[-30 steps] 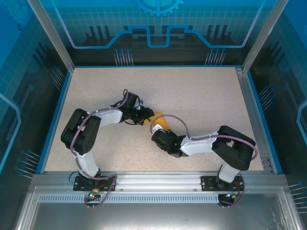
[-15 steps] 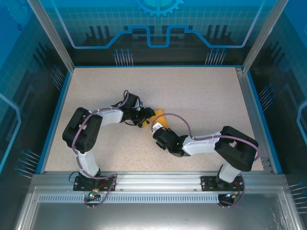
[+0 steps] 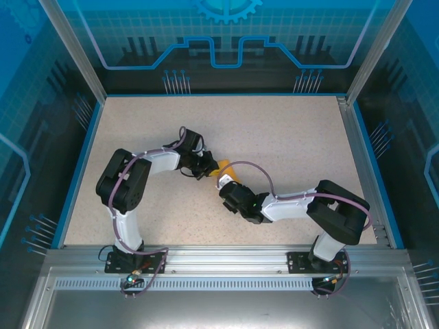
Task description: Fold a paper plane with a square sheet of paper (pick it up from the middle)
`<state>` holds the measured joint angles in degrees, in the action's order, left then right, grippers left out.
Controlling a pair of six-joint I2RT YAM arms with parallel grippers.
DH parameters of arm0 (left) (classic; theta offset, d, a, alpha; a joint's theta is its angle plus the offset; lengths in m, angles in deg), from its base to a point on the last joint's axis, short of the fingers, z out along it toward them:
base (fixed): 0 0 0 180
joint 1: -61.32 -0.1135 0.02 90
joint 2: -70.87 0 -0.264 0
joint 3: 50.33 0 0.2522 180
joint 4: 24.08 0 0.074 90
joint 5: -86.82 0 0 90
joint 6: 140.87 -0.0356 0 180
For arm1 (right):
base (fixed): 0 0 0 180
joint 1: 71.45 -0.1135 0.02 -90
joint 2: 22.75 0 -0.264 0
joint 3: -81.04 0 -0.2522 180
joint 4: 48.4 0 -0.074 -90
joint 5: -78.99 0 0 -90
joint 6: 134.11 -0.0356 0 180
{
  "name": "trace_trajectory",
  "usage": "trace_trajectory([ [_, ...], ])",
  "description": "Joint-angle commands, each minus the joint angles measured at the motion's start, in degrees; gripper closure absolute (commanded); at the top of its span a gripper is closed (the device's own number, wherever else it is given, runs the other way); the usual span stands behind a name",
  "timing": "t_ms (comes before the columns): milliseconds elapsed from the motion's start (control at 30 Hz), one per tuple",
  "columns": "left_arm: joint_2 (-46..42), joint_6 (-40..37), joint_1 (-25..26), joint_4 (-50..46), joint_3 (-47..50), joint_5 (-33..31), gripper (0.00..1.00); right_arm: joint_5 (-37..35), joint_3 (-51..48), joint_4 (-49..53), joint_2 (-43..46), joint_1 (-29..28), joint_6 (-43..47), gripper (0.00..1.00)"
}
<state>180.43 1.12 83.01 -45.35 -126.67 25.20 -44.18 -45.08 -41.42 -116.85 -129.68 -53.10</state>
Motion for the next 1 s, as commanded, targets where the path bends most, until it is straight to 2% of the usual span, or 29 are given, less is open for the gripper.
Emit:
trace_trajectory([
  [0,0.9,-1.6,-1.0,-3.8,-2.3,1.8,1.00,0.5,-1.3,0.7,1.3,1.3,-0.7,0.72],
  [300,1.3,-2.6,-1.6,-5.6,-3.9,4.1,1.00,0.2,-0.7,-1.2,-0.6,1.5,2.4,0.69],
  [633,2.0,-2.7,-1.6,-6.1,-4.6,4.7,1.00,-0.2,0.0,-2.6,-1.8,1.6,4.8,0.72],
  [967,1.7,-2.9,-1.7,-6.5,-4.2,4.7,1.00,0.0,0.8,-3.1,-2.8,1.8,4.7,0.80],
])
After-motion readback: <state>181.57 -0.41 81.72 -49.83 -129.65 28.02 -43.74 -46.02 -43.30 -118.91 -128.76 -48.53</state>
